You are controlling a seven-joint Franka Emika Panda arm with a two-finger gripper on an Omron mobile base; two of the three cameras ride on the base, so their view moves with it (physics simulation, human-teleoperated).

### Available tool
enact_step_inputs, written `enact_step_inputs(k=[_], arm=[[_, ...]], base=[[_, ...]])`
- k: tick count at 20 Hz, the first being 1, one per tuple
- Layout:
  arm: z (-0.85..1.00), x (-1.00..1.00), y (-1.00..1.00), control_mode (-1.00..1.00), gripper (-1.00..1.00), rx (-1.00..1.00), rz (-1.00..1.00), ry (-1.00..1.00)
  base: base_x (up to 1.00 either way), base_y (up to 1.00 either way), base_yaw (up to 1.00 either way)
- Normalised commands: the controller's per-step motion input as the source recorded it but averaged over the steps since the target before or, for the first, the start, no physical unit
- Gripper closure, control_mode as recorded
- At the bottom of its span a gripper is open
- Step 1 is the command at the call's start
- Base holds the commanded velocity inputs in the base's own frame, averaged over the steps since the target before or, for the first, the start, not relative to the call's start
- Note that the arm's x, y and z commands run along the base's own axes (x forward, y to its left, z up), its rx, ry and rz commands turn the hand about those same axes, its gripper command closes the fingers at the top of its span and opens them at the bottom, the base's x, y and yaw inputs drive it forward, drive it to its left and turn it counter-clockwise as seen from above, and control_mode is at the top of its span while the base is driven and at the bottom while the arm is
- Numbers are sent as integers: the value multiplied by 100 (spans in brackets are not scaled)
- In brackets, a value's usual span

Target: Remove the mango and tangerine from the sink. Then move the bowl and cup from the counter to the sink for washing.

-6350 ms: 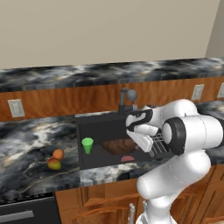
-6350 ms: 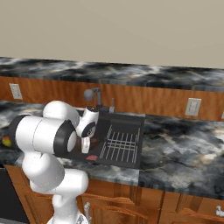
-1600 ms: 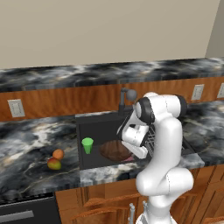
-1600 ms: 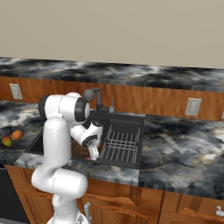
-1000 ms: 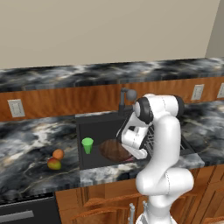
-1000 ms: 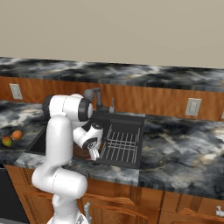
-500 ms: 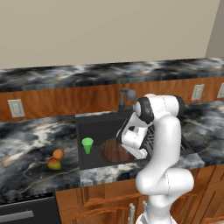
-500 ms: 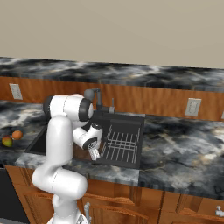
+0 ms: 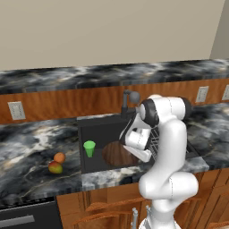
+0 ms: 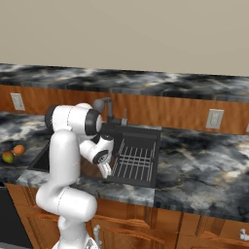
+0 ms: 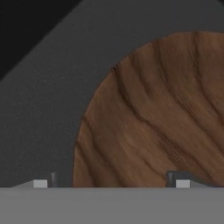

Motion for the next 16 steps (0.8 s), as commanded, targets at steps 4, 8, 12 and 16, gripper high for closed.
enact_step_inputs(k=[4,8,12,16], arm=[[22,0,1,-100,-100,0,7,0],[19,-2,5,-100,-100,0,1,0],[22,-1,9,-100,-100,0,0,0],[23,0,11,-100,-100,0,-2,0]], base=[[0,0,0],[0,0,0],[0,0,0],[0,0,0]])
